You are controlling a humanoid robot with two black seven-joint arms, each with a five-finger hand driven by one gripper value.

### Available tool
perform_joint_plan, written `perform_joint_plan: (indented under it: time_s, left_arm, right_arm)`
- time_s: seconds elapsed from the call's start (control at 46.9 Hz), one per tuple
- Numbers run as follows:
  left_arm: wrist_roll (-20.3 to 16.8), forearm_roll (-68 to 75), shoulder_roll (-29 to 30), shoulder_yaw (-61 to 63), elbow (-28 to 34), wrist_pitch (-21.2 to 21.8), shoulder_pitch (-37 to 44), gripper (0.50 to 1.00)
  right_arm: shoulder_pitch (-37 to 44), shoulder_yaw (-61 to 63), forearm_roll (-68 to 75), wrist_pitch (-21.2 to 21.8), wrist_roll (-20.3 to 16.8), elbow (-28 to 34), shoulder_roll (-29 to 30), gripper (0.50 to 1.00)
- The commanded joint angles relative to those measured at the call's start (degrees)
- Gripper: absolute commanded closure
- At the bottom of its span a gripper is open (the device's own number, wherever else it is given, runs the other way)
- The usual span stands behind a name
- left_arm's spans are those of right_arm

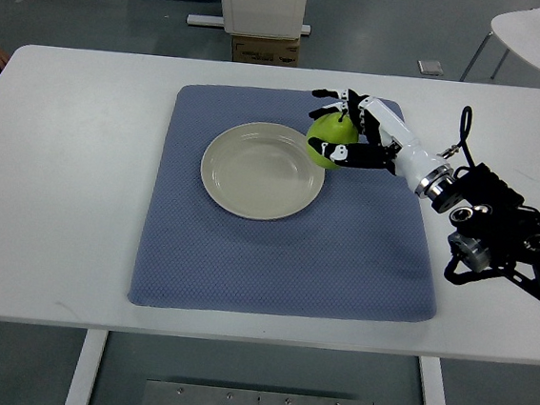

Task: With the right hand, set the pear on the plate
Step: 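Lift the pear and carry it over the cream plate with the right hand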

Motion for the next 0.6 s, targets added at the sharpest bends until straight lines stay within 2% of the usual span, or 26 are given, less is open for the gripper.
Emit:
perform_joint_plan:
  time_s: [0.0,0.192,0.341,0.576]
  left_arm:
    - [0.0,0.0,0.0,0.0,0.0,0.0,0.0,0.5]
    - [0.0,0.0,0.0,0.0,0.0,0.0,0.0,0.5]
    - [0.0,0.0,0.0,0.0,0.0,0.0,0.0,0.5]
    - [0.0,0.0,0.0,0.0,0.0,0.0,0.0,0.5]
  right_arm:
    - [0.2,-0.2,-0.1,-0.7,0.0,-0.5,2.8,1.0]
    - [0.4,-0.5,-0.1,-2.7,0.0,-3.5,10.5,1.0]
    - [0.2,-2.0,-0.1,-3.8,-0.3,-9.3,15.9,1.0]
    - [-0.2,-3.8,-0.1,-4.5,-2.7,-17.9,15.9,1.0]
